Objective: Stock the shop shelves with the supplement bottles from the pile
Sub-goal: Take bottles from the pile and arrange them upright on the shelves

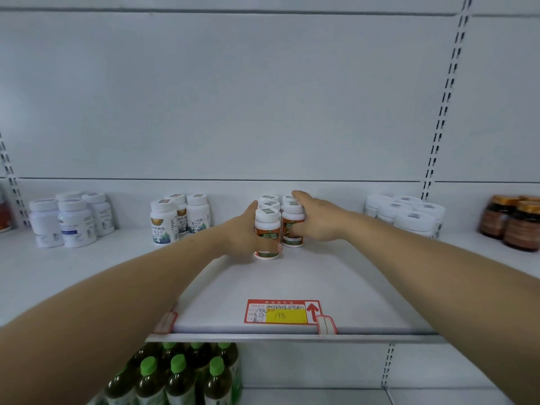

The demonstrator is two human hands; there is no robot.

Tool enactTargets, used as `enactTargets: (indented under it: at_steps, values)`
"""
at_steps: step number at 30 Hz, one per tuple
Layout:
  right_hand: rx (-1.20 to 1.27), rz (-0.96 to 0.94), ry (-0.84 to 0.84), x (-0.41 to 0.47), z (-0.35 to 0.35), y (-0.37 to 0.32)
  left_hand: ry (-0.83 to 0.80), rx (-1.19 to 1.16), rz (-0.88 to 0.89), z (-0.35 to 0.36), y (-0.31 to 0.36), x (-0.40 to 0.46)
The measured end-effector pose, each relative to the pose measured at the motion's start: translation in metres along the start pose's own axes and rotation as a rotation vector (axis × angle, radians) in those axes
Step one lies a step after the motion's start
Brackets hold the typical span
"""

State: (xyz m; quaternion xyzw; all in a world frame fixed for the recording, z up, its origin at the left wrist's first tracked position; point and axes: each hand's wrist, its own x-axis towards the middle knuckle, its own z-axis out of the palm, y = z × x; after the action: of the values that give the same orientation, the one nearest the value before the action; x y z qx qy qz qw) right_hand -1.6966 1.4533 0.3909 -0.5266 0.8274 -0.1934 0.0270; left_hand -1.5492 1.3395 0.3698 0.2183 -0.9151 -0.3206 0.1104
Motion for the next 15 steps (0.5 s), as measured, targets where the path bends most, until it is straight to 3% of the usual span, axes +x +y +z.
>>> enactTargets:
  at_steps: [5,11,15]
  values:
    - [-0.152,-0.016,0.079,-0.019,-0.027,-0.006,0.018,0.164,-0.089,-0.024,0.005,-0.016]
    - [-0.229,0.078,0.152,-0.052,-0.053,-0.002,0.078,0.325,0.160,-0.038,0.035,-0.040]
    - [-0.217,0.143,0.224,-0.078,-0.065,0.007,0.042,0.342,0.220,-0.032,0.052,-0.044]
